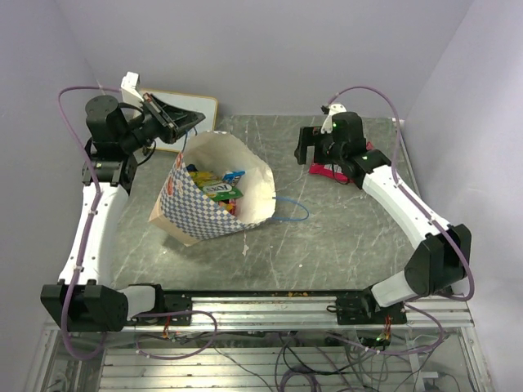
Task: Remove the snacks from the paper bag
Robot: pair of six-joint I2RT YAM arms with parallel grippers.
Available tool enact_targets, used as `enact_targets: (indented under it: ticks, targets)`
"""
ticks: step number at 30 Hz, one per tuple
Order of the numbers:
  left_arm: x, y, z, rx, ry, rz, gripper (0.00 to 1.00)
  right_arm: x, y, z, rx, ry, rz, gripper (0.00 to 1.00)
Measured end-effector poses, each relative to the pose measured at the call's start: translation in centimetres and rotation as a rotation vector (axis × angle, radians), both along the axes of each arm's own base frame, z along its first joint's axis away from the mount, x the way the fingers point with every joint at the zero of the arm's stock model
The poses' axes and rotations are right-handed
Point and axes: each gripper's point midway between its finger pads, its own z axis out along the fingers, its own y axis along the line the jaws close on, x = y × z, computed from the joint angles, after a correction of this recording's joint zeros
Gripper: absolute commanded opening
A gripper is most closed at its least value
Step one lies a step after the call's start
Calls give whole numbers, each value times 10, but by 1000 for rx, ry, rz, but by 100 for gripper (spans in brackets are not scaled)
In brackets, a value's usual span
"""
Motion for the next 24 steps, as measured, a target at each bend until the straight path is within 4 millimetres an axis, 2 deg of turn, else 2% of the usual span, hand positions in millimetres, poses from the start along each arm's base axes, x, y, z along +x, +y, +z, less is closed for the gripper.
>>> enact_targets:
  ticks: [2,5,10,12,14,18,21,24]
  targets:
    - [-5,-3,-5,36,-10,-8,7,-7,14,7,38,0,87,98]
    - [-17,-19,-12,99,-24,-48,7,-21,40,8,62,9,219,98]
    - [-40,-43,-22,175,-46,-118,7,-68,105,10,51,-1,476,98]
    - [-44,-46,-23,193,-54,-124,7,-86,120,16,69,-9,542,98]
    - [-46,-48,-24,202,-60,-122,7,-95,121,23,96,-19,544,98]
    - [-53,-56,-28,216,-58,-138,7,-96,106,26,150,9,421,97]
    - [-54,-58,-29,222,-55,-139,7,-96,99,8,182,103,307,95]
    - [-54,-59,-31,230,-52,-139,7,-106,99,-24,210,257,241,89]
